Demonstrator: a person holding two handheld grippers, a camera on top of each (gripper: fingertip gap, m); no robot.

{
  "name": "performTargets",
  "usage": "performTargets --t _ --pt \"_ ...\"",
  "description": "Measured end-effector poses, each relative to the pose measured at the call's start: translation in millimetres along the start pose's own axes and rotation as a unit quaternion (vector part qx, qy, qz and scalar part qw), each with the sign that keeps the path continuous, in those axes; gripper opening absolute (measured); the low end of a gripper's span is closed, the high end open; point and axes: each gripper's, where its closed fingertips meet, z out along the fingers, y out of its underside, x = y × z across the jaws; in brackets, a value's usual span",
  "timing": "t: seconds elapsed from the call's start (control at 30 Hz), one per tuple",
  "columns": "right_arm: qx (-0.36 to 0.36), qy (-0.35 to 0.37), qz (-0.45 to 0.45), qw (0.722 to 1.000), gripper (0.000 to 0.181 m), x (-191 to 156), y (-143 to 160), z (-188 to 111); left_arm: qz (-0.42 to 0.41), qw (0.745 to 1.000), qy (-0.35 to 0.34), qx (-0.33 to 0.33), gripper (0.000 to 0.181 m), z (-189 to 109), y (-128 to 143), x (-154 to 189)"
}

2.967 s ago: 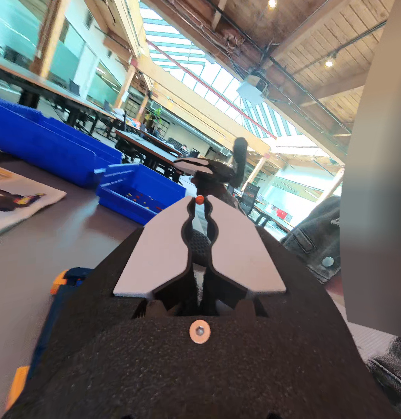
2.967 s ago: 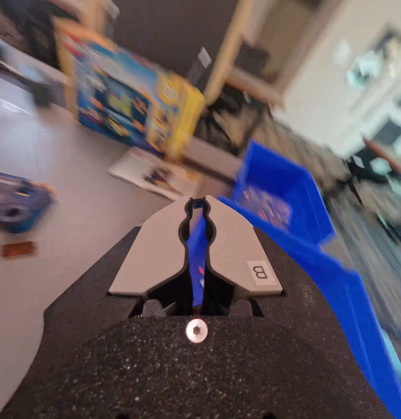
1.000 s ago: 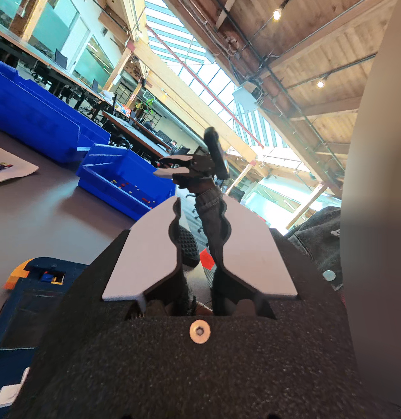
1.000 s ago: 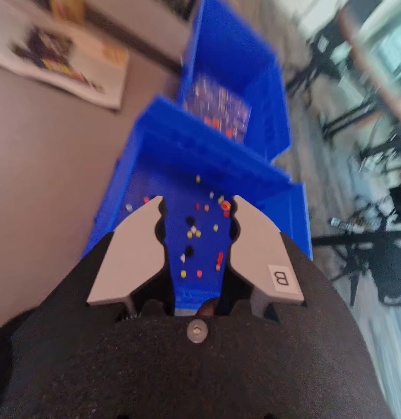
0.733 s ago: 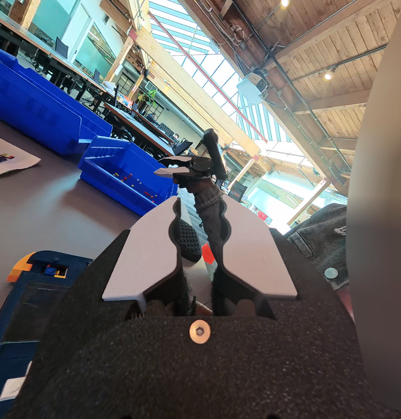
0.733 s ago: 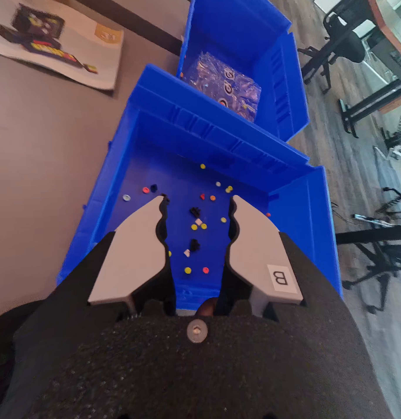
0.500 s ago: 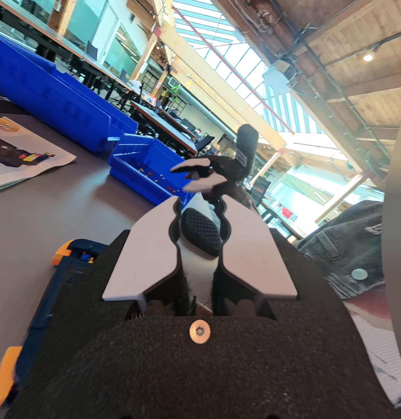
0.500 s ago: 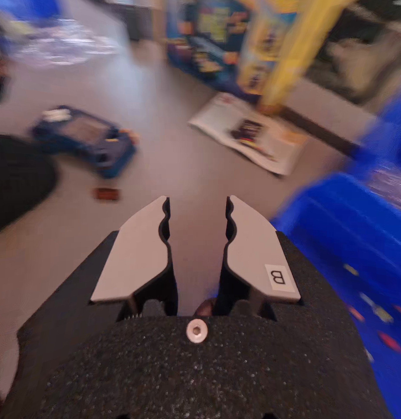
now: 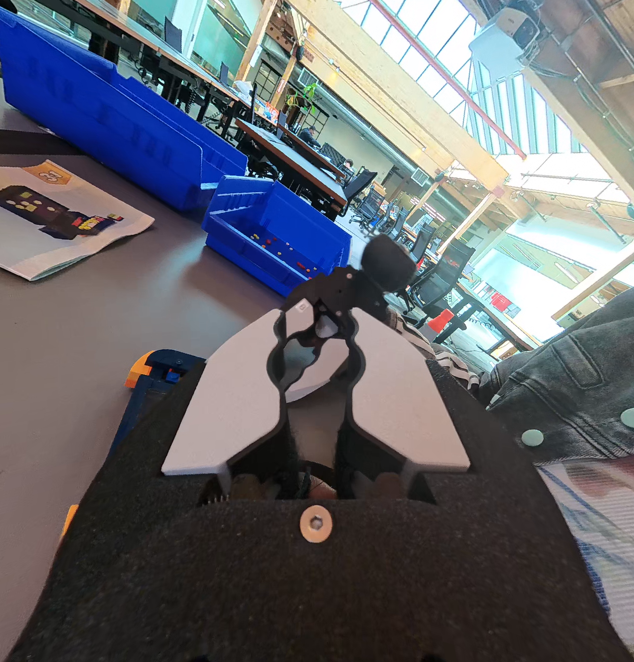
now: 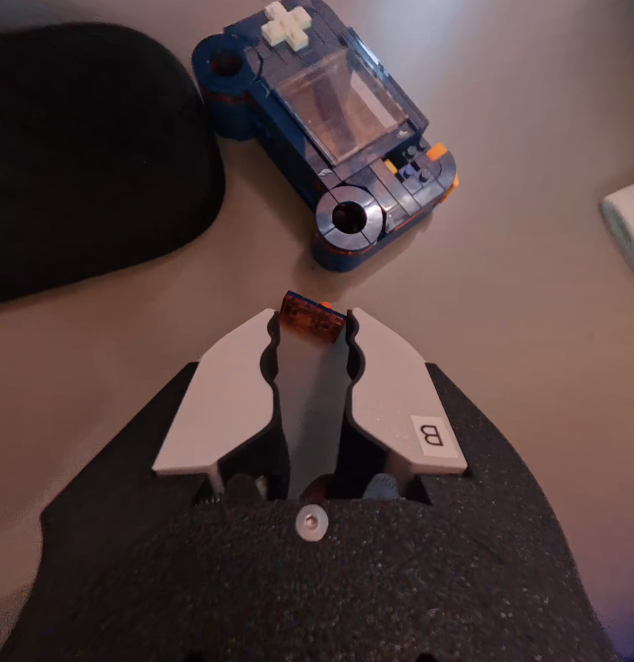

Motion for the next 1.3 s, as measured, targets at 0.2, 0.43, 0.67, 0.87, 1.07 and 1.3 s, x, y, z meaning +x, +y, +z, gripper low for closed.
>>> performTargets --t 0.2,0.43,0.67,0.87,1.07,1.3 --pt "0.239 0.237 -0.195 0.921 0.035 9 -86 -67 -0.055 0.998 0.040 -0.019 0.040 10 11 8" --pt "0.282 0.359 -0.309 0.835 0.035 -12 -132 -102 -0.098 0.980 0.170 0.015 0.044 22 4 55" --pt "0.296 0.347 -0.304 0.837 0.033 -18 -136 -103 0.023 0.993 0.117 0.004 0.015 23 9 55" --pt "0.317 0.136 -0.125 0.930 0.015 -19 -113 -96 0.319 0.936 -0.097 -0.109 0.016 13 19 16" --pt "0.225 0.138 -0.118 0.957 0.014 -12 -104 -74 0.411 0.884 -0.149 -0.169 0.016 17 32 6" --pt "0.197 0.152 -0.146 0.957 0.012 -10 -102 -62 0.422 0.874 -0.143 -0.193 0.016 17 39 6"
